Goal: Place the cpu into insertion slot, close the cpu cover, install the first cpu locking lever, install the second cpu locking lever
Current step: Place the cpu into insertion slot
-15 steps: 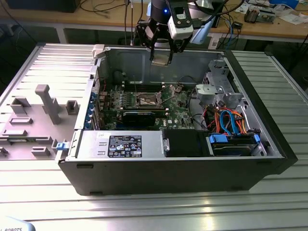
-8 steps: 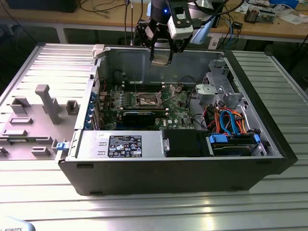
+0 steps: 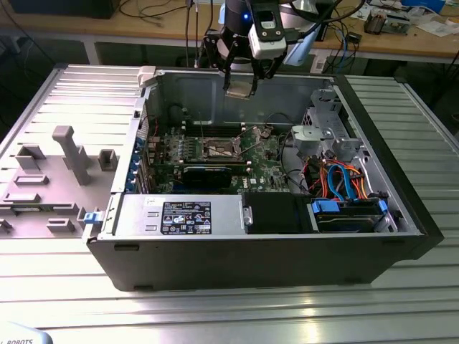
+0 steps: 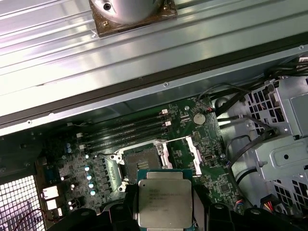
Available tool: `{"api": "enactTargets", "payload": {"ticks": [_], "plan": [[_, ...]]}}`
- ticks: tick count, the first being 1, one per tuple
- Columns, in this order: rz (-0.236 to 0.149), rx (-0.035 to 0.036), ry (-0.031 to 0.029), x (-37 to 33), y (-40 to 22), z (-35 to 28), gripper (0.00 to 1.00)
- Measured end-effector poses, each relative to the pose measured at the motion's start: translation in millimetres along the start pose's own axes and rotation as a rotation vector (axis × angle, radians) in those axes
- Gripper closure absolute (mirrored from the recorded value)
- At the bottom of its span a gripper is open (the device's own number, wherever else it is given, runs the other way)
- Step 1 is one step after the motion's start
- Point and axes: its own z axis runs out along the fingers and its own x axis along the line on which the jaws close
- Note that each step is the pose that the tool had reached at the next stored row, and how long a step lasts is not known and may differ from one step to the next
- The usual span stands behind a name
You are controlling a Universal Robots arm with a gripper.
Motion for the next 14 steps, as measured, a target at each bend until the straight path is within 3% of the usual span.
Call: {"api": "enactTargets", "payload": {"ticks": [10, 14], "plan": [[0.003, -0.0001, -0.0003, 0.0, 0.0, 0.0, 0.46], [0.066, -0.0013, -0.0060, 0.0, 0.0, 0.0, 0.46]]}}
